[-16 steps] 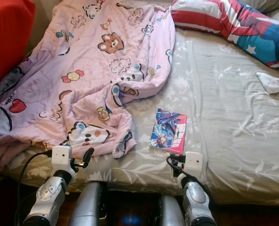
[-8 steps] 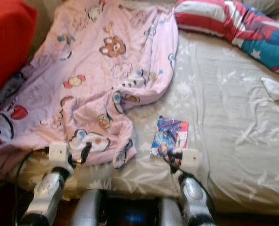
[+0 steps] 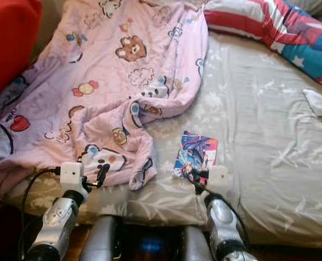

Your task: Clean up the room

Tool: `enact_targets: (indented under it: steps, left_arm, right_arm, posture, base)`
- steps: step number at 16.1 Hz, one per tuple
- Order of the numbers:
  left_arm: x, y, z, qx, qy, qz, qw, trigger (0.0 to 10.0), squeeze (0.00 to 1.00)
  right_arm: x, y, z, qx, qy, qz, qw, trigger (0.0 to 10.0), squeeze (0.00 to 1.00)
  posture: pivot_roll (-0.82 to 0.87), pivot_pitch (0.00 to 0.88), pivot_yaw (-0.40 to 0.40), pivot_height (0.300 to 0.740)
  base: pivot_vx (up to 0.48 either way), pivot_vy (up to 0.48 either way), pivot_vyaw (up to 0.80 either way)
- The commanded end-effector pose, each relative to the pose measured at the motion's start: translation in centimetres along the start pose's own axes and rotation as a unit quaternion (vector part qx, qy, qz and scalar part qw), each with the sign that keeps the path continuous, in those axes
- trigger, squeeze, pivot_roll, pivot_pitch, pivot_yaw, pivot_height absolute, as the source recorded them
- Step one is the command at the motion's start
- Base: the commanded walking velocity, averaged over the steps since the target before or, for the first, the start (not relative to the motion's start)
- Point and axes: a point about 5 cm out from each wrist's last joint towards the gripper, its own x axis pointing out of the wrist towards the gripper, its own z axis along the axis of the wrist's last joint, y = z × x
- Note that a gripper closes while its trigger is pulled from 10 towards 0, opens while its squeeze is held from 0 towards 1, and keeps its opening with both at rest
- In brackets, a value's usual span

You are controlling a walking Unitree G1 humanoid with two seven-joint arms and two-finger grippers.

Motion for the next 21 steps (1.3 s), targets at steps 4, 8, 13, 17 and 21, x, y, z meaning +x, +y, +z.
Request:
enact_targets:
  steps: [4, 8, 13, 17, 21]
  left_arm:
    - [-0.5, 0.0, -0.5, -0.004, 0.01, -0.001, 1.0, 10.0, 0.0]
    - [-0.6, 0.0, -0.3, -0.003, 0.005, -0.001, 1.0, 10.0, 0.0]
    - [-0.7, 0.2, -0.2, 0.001, 0.006, -0.004, 1.0, 10.0, 0.0]
    - [-0.6, 0.1, 0.0, 0.004, 0.007, -0.004, 1.0, 10.0, 0.0]
    - [-0.8, 0.1, 0.1, 0.007, 0.005, -0.006, 1.0, 10.0, 0.0]
  right_arm:
    - [-0.3, -0.8, -0.6, 0.002, 0.016, -0.023, 1.0, 10.0, 0.0]
    - [-0.9, -1.6, -1.4, 0.015, 0.019, -0.052, 0.998, 10.0, 0.0]
    - [0.3, -1.8, 0.3, 0.134, 0.004, -0.092, 0.987, 10.0, 0.0]
    - [1.3, -1.5, 1.6, 0.239, 0.001, -0.083, 0.967, 10.0, 0.0]
    - [2.0, -0.9, 2.7, 0.178, 0.009, -0.046, 0.983, 10.0, 0.0]
  posture:
    - [0.14, 0.295, -0.032, 0.642]
    - [0.14, 0.299, -0.03, 0.608]
    - [0.16, 0.297, -0.019, 0.608]
    - [0.17, 0.307, -0.014, 0.608]
    - [0.18, 0.319, -0.01, 0.608]
  base:
    - [0.0, 0.0, 0.0]
    - [0.0, 0.0, 0.0]
    - [0.0, 0.0, 0.0]
    - [0.0, 0.0, 0.0]
    - [0.126, 0.0, 0.0]
